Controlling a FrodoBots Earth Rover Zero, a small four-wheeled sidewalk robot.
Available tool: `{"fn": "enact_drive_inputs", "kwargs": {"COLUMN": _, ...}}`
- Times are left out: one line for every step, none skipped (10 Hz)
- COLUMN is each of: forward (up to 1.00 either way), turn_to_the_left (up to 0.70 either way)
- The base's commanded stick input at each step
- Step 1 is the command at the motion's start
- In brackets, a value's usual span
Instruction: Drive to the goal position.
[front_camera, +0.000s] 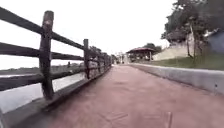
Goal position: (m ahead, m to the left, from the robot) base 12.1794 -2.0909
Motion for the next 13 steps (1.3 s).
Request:
{"fn": "enact_drive_inputs", "kwargs": {"forward": 1.00, "turn_to_the_left": 0.00}}
{"fn": "enact_drive_inputs", "kwargs": {"forward": 1.00, "turn_to_the_left": 0.00}}
{"fn": "enact_drive_inputs", "kwargs": {"forward": 1.00, "turn_to_the_left": 0.00}}
{"fn": "enact_drive_inputs", "kwargs": {"forward": 1.00, "turn_to_the_left": 0.00}}
{"fn": "enact_drive_inputs", "kwargs": {"forward": 1.00, "turn_to_the_left": 0.00}}
{"fn": "enact_drive_inputs", "kwargs": {"forward": 1.00, "turn_to_the_left": 0.00}}
{"fn": "enact_drive_inputs", "kwargs": {"forward": 1.00, "turn_to_the_left": 0.00}}
{"fn": "enact_drive_inputs", "kwargs": {"forward": 1.00, "turn_to_the_left": 0.00}}
{"fn": "enact_drive_inputs", "kwargs": {"forward": 1.00, "turn_to_the_left": 0.00}}
{"fn": "enact_drive_inputs", "kwargs": {"forward": 1.00, "turn_to_the_left": 0.00}}
{"fn": "enact_drive_inputs", "kwargs": {"forward": 1.00, "turn_to_the_left": 0.00}}
{"fn": "enact_drive_inputs", "kwargs": {"forward": 1.00, "turn_to_the_left": 0.00}}
{"fn": "enact_drive_inputs", "kwargs": {"forward": 1.00, "turn_to_the_left": 0.00}}
